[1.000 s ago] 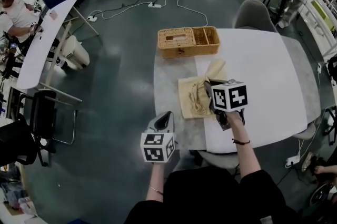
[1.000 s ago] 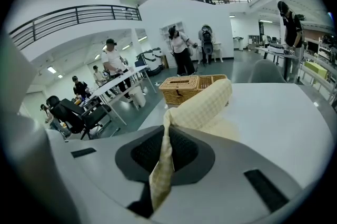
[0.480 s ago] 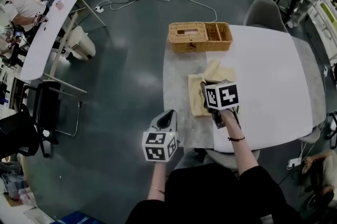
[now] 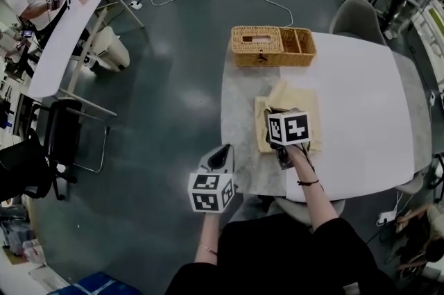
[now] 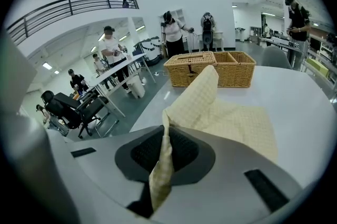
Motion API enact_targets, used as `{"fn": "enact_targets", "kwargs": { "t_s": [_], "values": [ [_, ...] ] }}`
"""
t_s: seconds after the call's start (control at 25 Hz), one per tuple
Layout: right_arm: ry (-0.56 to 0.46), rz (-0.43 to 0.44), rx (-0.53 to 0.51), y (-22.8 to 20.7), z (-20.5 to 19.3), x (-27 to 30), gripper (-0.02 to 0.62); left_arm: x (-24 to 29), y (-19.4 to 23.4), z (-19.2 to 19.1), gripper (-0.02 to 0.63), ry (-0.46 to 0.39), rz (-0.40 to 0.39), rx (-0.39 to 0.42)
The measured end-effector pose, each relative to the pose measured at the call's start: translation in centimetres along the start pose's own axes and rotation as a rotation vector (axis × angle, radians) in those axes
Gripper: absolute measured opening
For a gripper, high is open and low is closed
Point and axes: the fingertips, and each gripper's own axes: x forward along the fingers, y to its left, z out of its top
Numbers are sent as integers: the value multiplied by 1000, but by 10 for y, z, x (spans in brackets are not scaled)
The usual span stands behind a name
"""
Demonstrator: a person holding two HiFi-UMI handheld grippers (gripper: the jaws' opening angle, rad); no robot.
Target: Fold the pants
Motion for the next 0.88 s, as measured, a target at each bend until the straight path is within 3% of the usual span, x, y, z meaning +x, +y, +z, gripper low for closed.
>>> {"fn": "enact_targets", "kwargs": {
  "t_s": [0.44, 0.88],
  "values": [
    [-19, -59, -54, 9, -7, 11, 38, 2, 0, -1, 8, 4, -8, -1],
    [-88, -48, -114, 24, -2, 6, 160, 2, -6, 0, 8, 1, -7, 7]
  ]
}}
